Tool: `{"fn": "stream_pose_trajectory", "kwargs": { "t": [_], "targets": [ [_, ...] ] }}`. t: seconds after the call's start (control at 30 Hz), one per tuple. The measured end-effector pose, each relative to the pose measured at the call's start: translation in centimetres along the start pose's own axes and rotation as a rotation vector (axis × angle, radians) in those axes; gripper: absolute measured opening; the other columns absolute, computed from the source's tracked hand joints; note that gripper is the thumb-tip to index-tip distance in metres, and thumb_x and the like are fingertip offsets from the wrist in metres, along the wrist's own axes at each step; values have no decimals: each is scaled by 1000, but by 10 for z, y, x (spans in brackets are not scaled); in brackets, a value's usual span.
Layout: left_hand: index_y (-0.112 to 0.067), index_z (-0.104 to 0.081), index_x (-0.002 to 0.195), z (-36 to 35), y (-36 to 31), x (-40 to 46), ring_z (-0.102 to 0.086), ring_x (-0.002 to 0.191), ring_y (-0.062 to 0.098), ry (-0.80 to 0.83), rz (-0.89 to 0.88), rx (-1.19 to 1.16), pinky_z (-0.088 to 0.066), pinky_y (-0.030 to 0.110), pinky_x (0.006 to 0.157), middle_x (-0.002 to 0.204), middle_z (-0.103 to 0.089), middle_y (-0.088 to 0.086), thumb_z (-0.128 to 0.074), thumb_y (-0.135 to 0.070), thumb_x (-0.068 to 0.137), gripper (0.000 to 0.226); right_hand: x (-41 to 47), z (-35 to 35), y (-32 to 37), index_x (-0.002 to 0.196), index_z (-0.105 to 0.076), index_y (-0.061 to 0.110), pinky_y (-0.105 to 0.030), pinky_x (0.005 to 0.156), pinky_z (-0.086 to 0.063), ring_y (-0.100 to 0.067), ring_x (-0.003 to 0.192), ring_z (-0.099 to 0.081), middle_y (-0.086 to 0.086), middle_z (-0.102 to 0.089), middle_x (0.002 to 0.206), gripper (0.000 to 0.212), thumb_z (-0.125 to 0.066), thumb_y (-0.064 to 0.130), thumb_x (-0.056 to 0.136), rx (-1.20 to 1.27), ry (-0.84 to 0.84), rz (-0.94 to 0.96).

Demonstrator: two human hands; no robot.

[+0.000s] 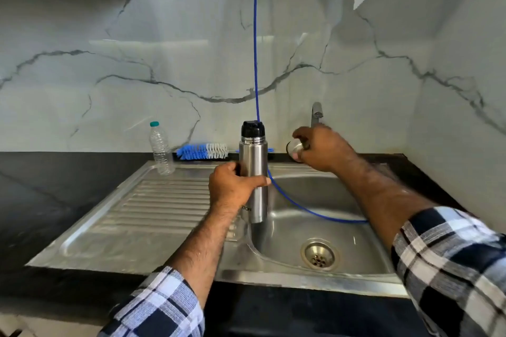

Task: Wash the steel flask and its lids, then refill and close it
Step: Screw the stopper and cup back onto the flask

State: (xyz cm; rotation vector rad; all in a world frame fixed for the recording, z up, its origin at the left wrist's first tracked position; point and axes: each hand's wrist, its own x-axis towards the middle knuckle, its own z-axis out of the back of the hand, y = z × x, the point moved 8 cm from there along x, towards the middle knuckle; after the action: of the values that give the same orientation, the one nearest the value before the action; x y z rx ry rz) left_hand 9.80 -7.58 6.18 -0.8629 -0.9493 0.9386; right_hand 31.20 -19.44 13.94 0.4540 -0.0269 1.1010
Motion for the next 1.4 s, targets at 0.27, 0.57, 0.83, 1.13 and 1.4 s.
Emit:
{"fn": "stream_pose_trajectory", "kwargs": {
  "t": [0.27, 0.57, 0.83, 1.13, 1.4],
  "targets": [
    [-34, -69, 79, -24, -3, -8, -76, 74, 9, 48, -21, -7, -67, 40, 73, 81, -76, -15, -104, -46, 41, 53, 5, 77, 38, 138, -61, 29, -33, 91, -53, -15, 108, -65, 6, -65, 128, 54, -81, 15, 90, 480, -218, 111],
    [-29, -72, 81, -45, -22, -23, -75, 74, 8, 101, -56, -28, -67, 39, 72, 82, -77, -14, -101, -51, 37, 57, 1, 90, 78, 135, -65, 35, -18, 81, -44, 5, 100, -58, 15, -64, 130, 61, -81, 7, 84, 17, 174, 316],
    [-22, -77, 94, -55, -33, -33, -76, 78, 10, 107, -63, -49, -67, 40, 75, 88, -78, -11, -103, -47, 40, 65, -12, 88, 70, 135, -66, 29, -38, 99, -48, -18, 116, -60, 4, -66, 132, 54, -80, 54, 88, -141, 129, 204],
    [-23, -78, 96, -56, -32, -36, -76, 78, 8, 110, -58, -44, -67, 39, 75, 88, -78, -12, -104, -44, 43, 62, -24, 90, 71, 159, -45, 30, -40, 113, -37, -18, 137, -55, 5, -53, 158, 57, -57, 48, 107, -132, 191, 227],
    [-27, -76, 96, -52, -33, -40, -74, 78, 5, 124, -65, -18, -66, 35, 76, 88, -76, -15, -104, -41, 47, 58, -15, 91, 79, 129, -72, 25, -37, 100, -49, -19, 116, -63, 2, -71, 126, 35, -71, 41, 97, -284, 122, 224]
  ]
}}
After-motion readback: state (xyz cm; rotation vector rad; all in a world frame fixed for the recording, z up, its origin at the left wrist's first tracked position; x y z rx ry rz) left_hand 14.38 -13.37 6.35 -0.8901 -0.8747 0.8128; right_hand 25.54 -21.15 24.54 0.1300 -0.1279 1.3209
